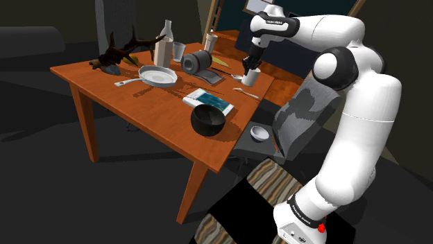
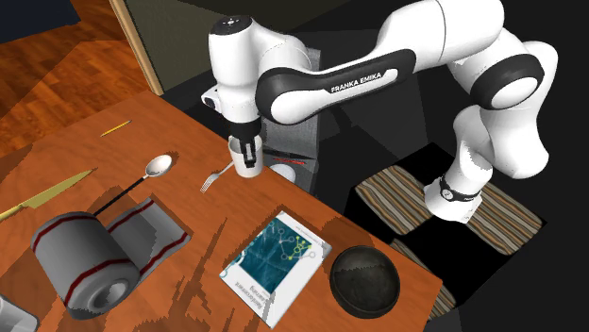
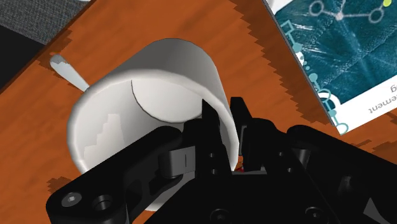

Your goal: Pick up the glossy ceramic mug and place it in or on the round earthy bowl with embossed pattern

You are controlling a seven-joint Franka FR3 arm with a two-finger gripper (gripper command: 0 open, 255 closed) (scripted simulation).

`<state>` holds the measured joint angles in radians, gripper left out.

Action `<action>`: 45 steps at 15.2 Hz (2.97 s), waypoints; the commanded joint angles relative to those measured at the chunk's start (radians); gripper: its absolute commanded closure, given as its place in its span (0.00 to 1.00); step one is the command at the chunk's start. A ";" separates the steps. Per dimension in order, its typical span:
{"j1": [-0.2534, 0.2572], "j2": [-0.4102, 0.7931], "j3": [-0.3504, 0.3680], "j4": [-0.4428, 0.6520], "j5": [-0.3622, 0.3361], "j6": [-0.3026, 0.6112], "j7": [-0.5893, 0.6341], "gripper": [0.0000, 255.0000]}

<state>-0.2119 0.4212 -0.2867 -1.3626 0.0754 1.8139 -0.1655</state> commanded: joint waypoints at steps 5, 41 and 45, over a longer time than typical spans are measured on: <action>-0.007 0.011 -0.001 0.091 0.002 -0.080 -0.001 1.00; 0.412 -0.490 0.283 -0.560 -0.141 0.049 0.704 1.00; 0.412 -0.483 0.283 -0.607 -0.142 0.102 0.707 1.00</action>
<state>0.1994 -0.0652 -0.0047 -1.9593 -0.0659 1.9024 0.5389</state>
